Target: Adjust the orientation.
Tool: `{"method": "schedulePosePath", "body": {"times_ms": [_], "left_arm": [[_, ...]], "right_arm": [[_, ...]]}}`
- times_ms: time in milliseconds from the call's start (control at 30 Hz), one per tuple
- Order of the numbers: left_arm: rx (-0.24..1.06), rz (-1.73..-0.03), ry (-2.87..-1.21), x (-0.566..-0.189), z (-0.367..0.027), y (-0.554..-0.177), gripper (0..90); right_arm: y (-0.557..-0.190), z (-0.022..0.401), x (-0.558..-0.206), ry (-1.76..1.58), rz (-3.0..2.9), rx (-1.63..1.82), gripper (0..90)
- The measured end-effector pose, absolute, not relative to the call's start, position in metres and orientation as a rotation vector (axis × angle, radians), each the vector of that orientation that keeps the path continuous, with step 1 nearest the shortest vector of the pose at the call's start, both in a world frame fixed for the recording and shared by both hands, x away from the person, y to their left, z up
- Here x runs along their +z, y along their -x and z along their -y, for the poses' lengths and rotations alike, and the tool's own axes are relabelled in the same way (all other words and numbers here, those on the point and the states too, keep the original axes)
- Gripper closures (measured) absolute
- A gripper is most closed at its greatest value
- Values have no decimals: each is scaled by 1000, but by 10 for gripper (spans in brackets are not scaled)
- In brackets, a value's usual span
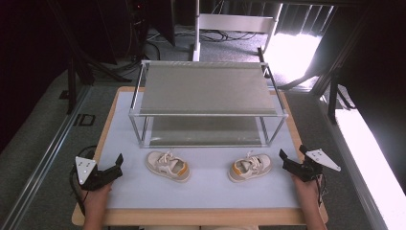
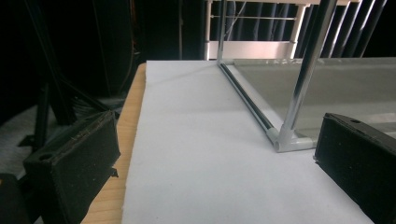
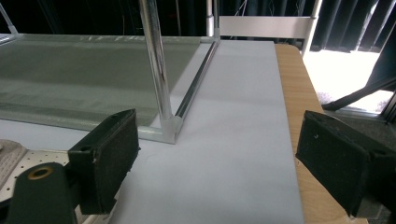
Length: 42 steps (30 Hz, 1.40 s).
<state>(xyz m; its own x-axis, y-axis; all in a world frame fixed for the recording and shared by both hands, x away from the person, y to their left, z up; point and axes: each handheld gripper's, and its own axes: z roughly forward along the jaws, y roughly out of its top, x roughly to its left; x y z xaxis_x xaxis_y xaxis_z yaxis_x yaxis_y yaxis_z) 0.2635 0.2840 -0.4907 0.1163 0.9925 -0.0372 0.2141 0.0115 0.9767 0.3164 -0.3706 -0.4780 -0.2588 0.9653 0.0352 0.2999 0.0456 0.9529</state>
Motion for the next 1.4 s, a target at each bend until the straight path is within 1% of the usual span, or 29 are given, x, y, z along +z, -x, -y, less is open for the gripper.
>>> {"method": "schedulePosePath", "body": {"times_ms": [267,300,333,367,400,433,467,500,533,567,600,700,733,767,1000,1033,1200,1233,1400], "left_arm": [[915,-1290,-1437,-490,-287,-268,0],[885,-1279,-1453,-489,-288,-269,26],[885,-1279,-1453,-489,-288,-269,33],[844,-1288,-1460,-489,-290,-270,33],[844,-1288,-1460,-489,-290,-270,33],[790,-1299,-1479,-488,-293,-272,33],[790,-1299,-1479,-488,-293,-272,33],[749,-1312,-1501,-486,-294,-274,33],[749,-1312,-1501,-486,-294,-274,33],[712,-1306,-1545,-485,-293,-276,33],[712,-1306,-1545,-485,-293,-276,33],[679,-1269,-1637,-483,-287,-278,33],[679,-1269,-1637,-483,-287,-278,33],[650,-1259,-1656,-479,-285,-279,33],[590,-1210,-1708,-457,-275,-277,34],[579,-1194,-1739,-448,-270,-277,34],[545,-1151,-1796,-431,-258,-277,34],[527,-1126,-1829,-424,-251,-277,34],[487,-1073,-1905,-412,-235,-277,34]], "right_arm": [[-314,369,-478,-1249,-1652,1250,136],[-314,369,-478,-1241,-1657,1251,136],[-313,369,-478,-1237,-1657,1252,136],[-313,369,-478,-1235,-1657,1252,135],[-313,369,-478,-1235,-1657,1252,135],[-313,369,-478,-1235,-1656,1252,135],[-313,369,-478,-1235,-1656,1252,135],[-313,369,-478,-1243,-1654,1253,135],[-313,369,-478,-1243,-1654,1253,135],[-314,369,-478,-1249,-1652,1253,136],[-314,369,-478,-1249,-1652,1253,136],[-314,369,-478,-1250,-1652,1243,142],[-314,369,-478,-1250,-1652,1243,142],[-314,368,-478,-1245,-1655,1237,142],[-314,369,-478,-1252,-1648,1242,142],[-314,369,-478,-1249,-1649,1244,142],[-313,369,-478,-1249,-1647,1241,142],[-313,369,-478,-1250,-1645,1242,142],[-313,369,-478,-1252,-1646,1245,142]]}}
